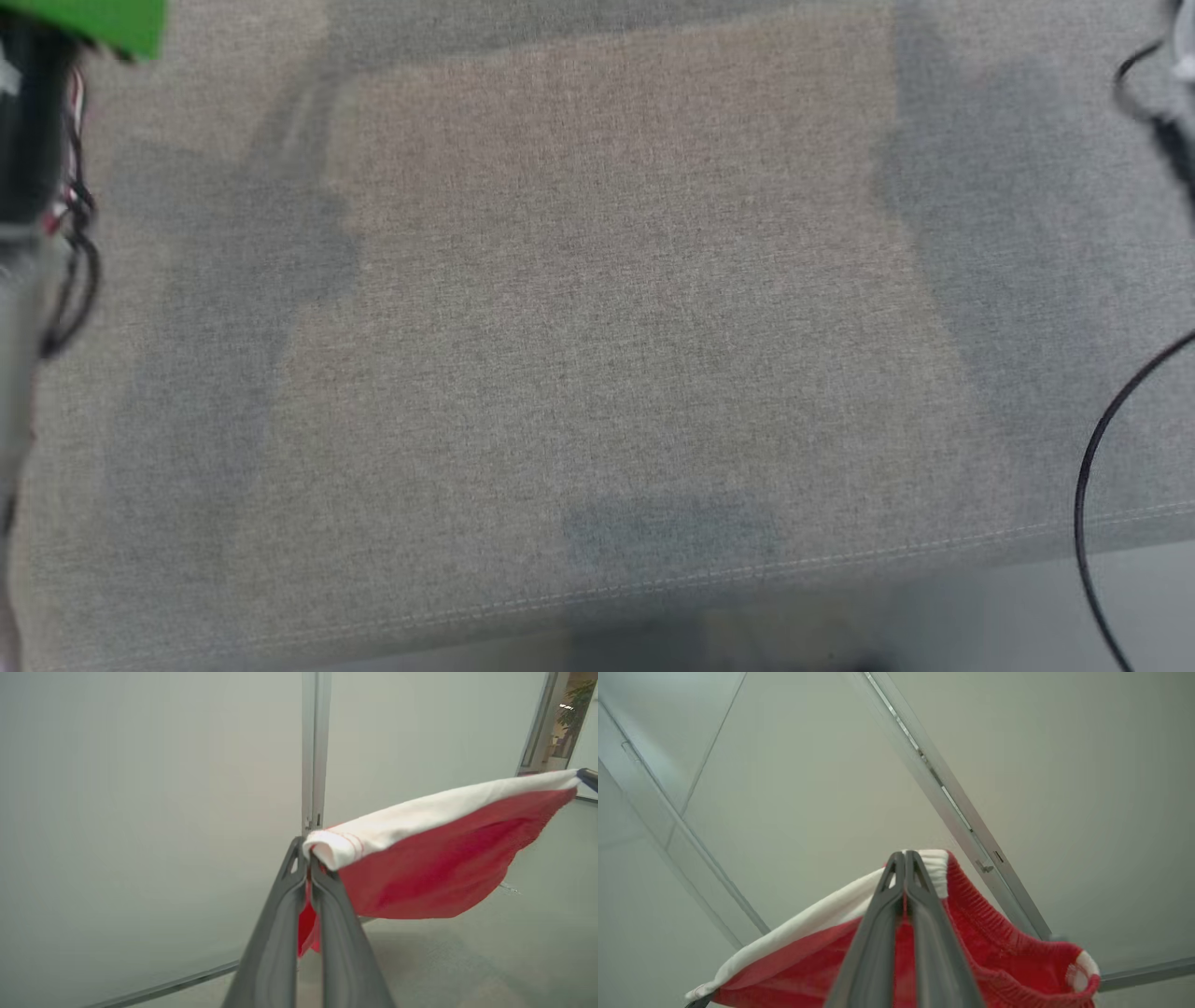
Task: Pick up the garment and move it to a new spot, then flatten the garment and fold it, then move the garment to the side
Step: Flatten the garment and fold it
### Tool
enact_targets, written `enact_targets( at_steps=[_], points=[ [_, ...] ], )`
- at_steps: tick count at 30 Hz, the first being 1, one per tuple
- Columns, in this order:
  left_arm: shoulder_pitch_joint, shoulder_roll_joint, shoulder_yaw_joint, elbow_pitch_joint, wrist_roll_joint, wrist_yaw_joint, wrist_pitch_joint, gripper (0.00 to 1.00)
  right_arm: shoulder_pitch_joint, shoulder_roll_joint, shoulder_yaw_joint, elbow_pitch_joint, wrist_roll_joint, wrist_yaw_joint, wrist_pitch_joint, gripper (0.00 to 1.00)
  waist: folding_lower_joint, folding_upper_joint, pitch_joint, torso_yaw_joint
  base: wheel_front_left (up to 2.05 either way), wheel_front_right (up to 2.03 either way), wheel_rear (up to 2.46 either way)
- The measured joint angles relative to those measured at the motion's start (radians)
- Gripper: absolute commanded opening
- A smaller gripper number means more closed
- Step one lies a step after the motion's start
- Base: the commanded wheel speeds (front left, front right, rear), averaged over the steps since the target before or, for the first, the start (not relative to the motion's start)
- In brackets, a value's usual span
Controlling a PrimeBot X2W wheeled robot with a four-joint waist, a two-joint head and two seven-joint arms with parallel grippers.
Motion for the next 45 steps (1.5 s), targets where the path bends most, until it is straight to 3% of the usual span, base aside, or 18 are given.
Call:
enact_targets(
  at_steps=[6, 10, 14, 18, 31, 38, 45],
  points=[
    [0.33, -0.057, -0.068, 0.106, 0.004, -0.035, -0.161, 0.0, 0.333, 0.026, 0.086, 0.133, -0.02, 0.065, -0.013, 0.0, 0.0, 0.0001, 0.07, -0.013, 0.0, 0.0, 0.0],
    [0.5, -0.076, -0.089, 0.198, -0.015, -0.051, -0.242, 0.0, 0.45, 0.042, 0.103, 0.183, -0.022, 0.123, -0.023, 0.0, 0.0, 0.0, 0.083, -0.034, 0.0, 0.0, 0.0],
    [0.55, -0.086, -0.101, 0.235, -0.03, -0.074, -0.299, 0.0, 0.491, 0.029, 0.109, 0.2, -0.039, 0.17, -0.03, 0.0, 0.0, 0.0, 0.066, -0.041, 0.0, 0.0, 0.0],
    [0.573, -0.086, -0.123, 0.262, -0.031, -0.097, -0.323, 0.0, 0.542, 0.012, 0.094, 0.213, -0.054, 0.197, -0.03, 0.0, -0.0001, 0.0, 0.037, -0.039, 0.0, 0.0, 0.0],
    [0.777, -0.05, -0.182, 0.212, -0.112, -0.122, -0.265, 0.0, 0.817, -0.107, 0.157, 0.149, -0.101, 0.229, -0.031, 0.0, -0.0001, 0.0, -0.052, 0.002, 0.0, 0.0, 0.0],
    [0.921, -0.018, -0.202, 0.125, -0.205, -0.123, -0.18, 0.0, 0.986, -0.156, 0.189, 0.06, -0.02, 0.238, -0.011, 0.0, -0.0001, 0.0, -0.095, 0.017, 0.0, 0.0, 0.0],
    [1.042, 0.081, -0.189, -0.02, -0.255, -0.122, -0.102, 0.0, 1.068, -0.213, 0.199, -0.082, 0.031, 0.24, 0.027, 0.0, -0.0001, 0.0, -0.119, 0.007, 0.0, 0.0, 0.0]
  ],
)
